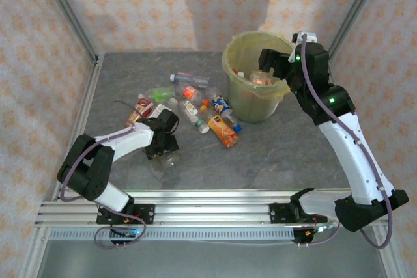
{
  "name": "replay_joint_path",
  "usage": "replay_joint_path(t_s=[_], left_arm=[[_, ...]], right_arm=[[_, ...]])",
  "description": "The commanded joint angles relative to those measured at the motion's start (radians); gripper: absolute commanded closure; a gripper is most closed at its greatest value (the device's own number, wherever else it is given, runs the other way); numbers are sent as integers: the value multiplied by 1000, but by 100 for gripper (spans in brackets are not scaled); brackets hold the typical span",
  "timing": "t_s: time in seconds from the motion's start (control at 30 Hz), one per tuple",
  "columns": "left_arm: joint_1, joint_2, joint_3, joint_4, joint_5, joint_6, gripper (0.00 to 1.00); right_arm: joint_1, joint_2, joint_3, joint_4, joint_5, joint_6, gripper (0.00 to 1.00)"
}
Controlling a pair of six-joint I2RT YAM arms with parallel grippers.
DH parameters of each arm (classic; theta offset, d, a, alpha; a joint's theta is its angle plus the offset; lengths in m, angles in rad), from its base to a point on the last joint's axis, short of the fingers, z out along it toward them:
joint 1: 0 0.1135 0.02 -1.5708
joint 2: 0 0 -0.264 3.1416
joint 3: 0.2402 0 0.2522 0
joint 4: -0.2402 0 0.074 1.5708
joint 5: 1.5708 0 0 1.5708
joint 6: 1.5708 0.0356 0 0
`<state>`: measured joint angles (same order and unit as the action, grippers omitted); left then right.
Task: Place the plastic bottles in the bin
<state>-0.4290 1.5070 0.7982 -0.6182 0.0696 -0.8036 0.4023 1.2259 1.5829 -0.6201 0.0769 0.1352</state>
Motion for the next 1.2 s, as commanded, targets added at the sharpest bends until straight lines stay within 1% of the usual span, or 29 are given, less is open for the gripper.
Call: replay_joint_path(t_s=[0.0,0.17,0.27,0.33,0.43,0.5,0.57,0.73,0.83,0.93,1.03,1.17], left_arm=[[-25,-98,0,-26,-41,-27,34],[-70,-247,47,-100,-62,-32,35],[-106,-328,94,-121,-73,-8,37],[-134,-375,123,-105,-90,25,38],[-168,-433,148,-14,-98,113,38],[-186,-457,149,101,-84,211,38],[-194,-468,147,208,-64,312,39],[-195,-462,139,482,73,530,38],[-195,-428,148,602,182,620,39],[-195,-384,171,683,284,653,38],[-195,-334,214,719,358,665,38],[-195,-277,266,731,422,682,39]], right_arm=[[7,-20,-10,13,-20,26,1],[6,-37,-25,6,-49,62,1],[6,-67,-34,3,-86,85,1],[6,-68,-29,-7,-120,96,1],[7,-54,-13,-22,-204,109,1],[9,-48,0,-28,-288,113,1],[9,-3,16,-33,-361,119,1],[28,66,57,-24,-525,128,1],[54,101,81,-10,-565,127,7],[82,136,106,-12,-583,123,13],[96,166,124,-3,-615,122,19],[107,185,137,20,-683,123,27]])
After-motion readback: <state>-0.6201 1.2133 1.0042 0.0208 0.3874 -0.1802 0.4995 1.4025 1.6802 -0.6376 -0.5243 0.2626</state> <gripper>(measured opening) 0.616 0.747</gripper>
